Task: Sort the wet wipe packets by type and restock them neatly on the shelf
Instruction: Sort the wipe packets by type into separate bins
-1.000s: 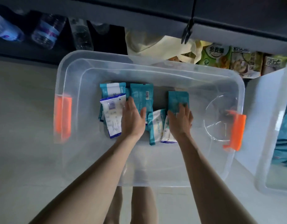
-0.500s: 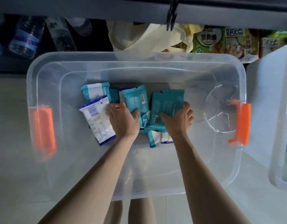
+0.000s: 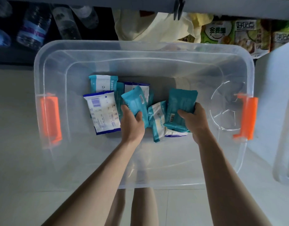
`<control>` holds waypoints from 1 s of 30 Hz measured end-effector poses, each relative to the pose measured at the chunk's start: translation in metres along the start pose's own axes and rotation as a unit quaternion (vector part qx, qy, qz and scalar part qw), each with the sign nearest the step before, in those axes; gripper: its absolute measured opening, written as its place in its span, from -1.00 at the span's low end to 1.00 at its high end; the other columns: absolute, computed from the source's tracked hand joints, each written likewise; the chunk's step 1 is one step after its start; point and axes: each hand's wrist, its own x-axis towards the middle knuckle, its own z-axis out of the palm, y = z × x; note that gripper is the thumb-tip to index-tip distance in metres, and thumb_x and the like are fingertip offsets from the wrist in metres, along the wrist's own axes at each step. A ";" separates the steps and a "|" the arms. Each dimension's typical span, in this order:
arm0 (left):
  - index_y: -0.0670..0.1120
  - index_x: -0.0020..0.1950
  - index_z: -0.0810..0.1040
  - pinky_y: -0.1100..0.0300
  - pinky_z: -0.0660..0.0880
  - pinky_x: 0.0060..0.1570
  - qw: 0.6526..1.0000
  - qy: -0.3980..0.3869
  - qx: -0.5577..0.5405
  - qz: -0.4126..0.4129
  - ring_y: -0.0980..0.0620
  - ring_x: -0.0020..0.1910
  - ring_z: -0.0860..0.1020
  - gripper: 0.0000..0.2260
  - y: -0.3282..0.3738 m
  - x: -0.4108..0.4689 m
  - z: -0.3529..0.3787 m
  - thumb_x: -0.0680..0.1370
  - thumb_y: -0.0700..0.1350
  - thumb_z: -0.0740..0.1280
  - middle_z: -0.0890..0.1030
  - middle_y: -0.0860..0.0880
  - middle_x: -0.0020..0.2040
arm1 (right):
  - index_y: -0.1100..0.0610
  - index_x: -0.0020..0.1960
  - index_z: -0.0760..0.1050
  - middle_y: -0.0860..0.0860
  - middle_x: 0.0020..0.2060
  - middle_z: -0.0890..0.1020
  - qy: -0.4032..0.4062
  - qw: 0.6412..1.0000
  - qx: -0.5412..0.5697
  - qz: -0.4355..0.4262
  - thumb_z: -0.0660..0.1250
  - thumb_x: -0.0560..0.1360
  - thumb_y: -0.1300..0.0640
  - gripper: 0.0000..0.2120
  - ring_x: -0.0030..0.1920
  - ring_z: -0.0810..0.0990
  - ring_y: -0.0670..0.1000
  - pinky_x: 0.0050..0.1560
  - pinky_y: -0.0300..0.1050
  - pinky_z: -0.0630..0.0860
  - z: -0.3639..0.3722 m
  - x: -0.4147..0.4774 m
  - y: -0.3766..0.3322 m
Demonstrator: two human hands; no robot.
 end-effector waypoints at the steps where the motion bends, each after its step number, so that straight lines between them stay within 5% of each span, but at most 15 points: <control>1: -0.20 0.25 0.28 0.20 0.46 -0.02 0.999 -0.022 -0.006 -0.023 -0.08 0.13 0.53 -0.75 0.001 -0.001 0.000 0.61 -0.22 0.22 0.51 -0.13 0.21 | 0.19 0.09 0.37 0.11 0.00 0.54 -0.013 1.000 0.002 0.008 0.33 0.45 0.37 -0.73 -0.05 0.54 0.09 -0.16 -0.07 0.53 -0.002 -0.002 0.003; 5: -0.11 0.27 0.29 0.21 0.40 -0.15 0.992 -0.089 -0.021 -0.084 0.06 -0.10 0.49 -0.76 0.000 -0.007 0.003 0.62 -0.16 0.21 0.50 -0.05 0.15 | 0.20 0.09 0.36 0.09 -0.04 0.54 -0.057 0.997 0.000 0.043 0.28 0.48 0.40 -0.75 -0.11 0.52 0.04 -0.21 -0.14 0.49 -0.001 -0.007 0.008; 10: -0.12 0.15 0.43 0.15 0.43 -0.03 0.991 -0.101 0.013 -0.085 0.01 -0.04 0.50 -0.58 -0.005 -0.002 0.026 0.43 0.03 0.48 0.55 0.02 0.02 | 0.20 0.10 0.37 0.10 -0.01 0.56 -0.092 0.994 0.002 0.056 0.26 0.50 0.40 -0.78 -0.02 0.56 0.11 -0.12 -0.05 0.51 0.003 0.001 0.007; 13: -0.10 0.10 0.49 0.09 0.50 0.07 0.994 -0.074 0.002 -0.081 -0.01 0.00 0.57 -0.64 -0.009 0.002 0.032 0.40 -0.03 0.51 0.61 0.03 0.00 | 0.19 0.11 0.37 0.08 -0.03 0.55 -0.104 0.992 0.014 0.065 0.24 0.50 0.41 -0.76 -0.05 0.55 0.09 -0.16 -0.07 0.52 0.003 0.003 0.008; 17: -0.08 0.06 0.52 0.15 0.49 -0.03 0.996 -0.082 -0.008 -0.040 0.04 -0.07 0.57 -0.74 -0.005 0.002 0.019 0.44 -0.10 0.48 0.61 0.04 -0.03 | 0.19 0.12 0.41 0.14 0.03 0.57 -0.099 0.991 0.039 0.075 0.23 0.46 0.40 -0.73 0.02 0.56 0.16 0.05 0.10 0.52 0.002 -0.003 0.003; 23: -0.05 -0.01 0.51 0.41 0.50 -0.23 0.991 -0.094 -0.088 0.044 0.23 -0.20 0.56 -0.86 0.026 -0.024 -0.052 0.49 -0.18 0.42 0.60 0.10 -0.12 | 0.16 -0.08 0.46 0.10 -0.22 0.61 -0.149 0.972 0.172 0.054 0.27 0.44 0.15 -0.91 -0.22 0.58 0.09 -0.15 -0.01 0.50 -0.013 -0.050 -0.027; 30: 0.05 0.09 0.61 -0.04 0.42 0.27 0.954 -0.185 -0.234 0.015 0.00 0.15 0.58 -0.80 0.073 -0.105 -0.120 0.47 -0.06 0.42 0.65 0.01 0.12 | 0.16 0.09 0.52 0.04 -0.06 0.68 -0.263 0.912 0.314 -0.004 0.32 0.50 0.12 -0.81 -0.07 0.66 0.04 0.06 0.04 0.61 -0.068 -0.163 -0.072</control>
